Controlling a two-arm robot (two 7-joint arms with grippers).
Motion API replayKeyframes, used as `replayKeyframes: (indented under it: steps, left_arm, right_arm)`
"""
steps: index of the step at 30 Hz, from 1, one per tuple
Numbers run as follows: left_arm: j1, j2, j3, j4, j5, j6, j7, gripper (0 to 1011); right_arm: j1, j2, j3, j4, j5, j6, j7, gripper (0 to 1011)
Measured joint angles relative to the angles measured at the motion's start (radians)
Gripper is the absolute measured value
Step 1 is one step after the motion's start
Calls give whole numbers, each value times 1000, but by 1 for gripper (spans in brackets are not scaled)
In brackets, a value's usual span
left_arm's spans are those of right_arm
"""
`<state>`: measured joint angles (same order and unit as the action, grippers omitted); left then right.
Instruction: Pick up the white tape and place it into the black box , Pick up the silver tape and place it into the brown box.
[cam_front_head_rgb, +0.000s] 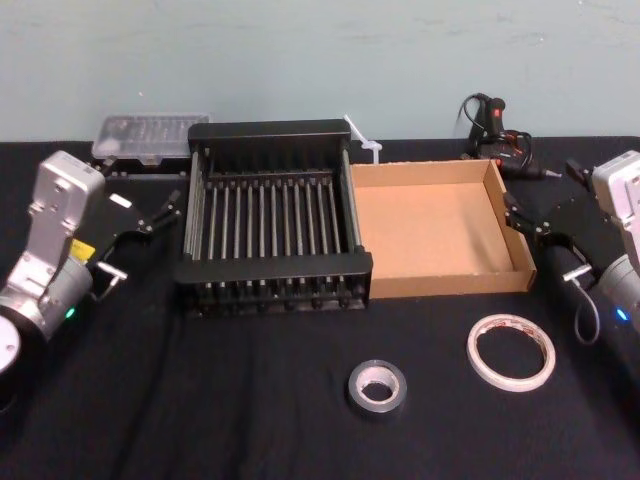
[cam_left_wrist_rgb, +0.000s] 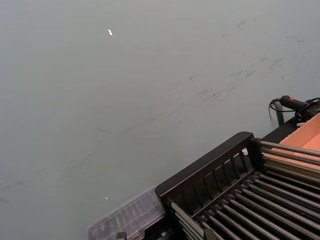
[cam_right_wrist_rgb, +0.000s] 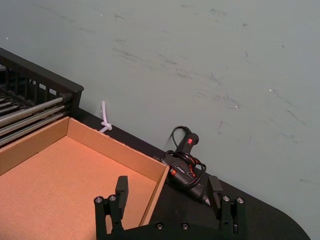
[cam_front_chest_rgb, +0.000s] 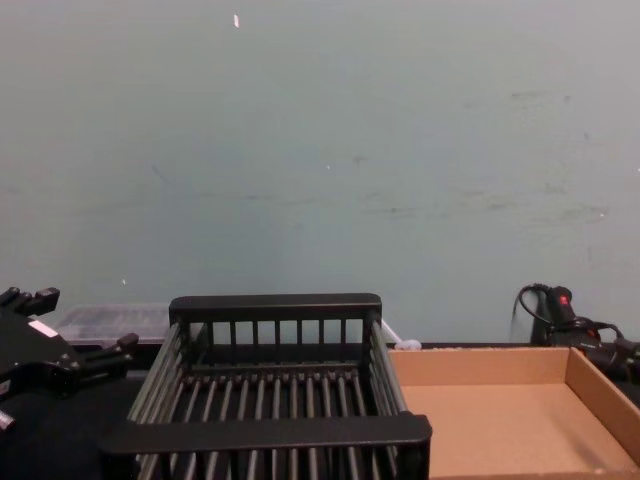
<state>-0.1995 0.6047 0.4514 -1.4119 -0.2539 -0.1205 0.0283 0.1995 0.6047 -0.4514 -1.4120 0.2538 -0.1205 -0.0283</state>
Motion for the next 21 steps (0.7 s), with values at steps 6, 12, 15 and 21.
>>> replayKeyframes:
  steps: [6,12,15,21]
  left_arm:
    - [0,0,0,0,0,0,0,1002]
    - [0,0,0,0,0,0,0,1001]
    - [0,0,0,0,0,0,0,1001]
    - [0,0,0,0,0,0,0,1001]
  right_arm:
    - [-20,3,17,-26,18,16,16,1003]
    - [-67,10,54,-93,75,65,51,1002]
    - [-87,15,66,-121,90,82,63,1002]
    - [-145,47,106,-213,146,162,105,1002]
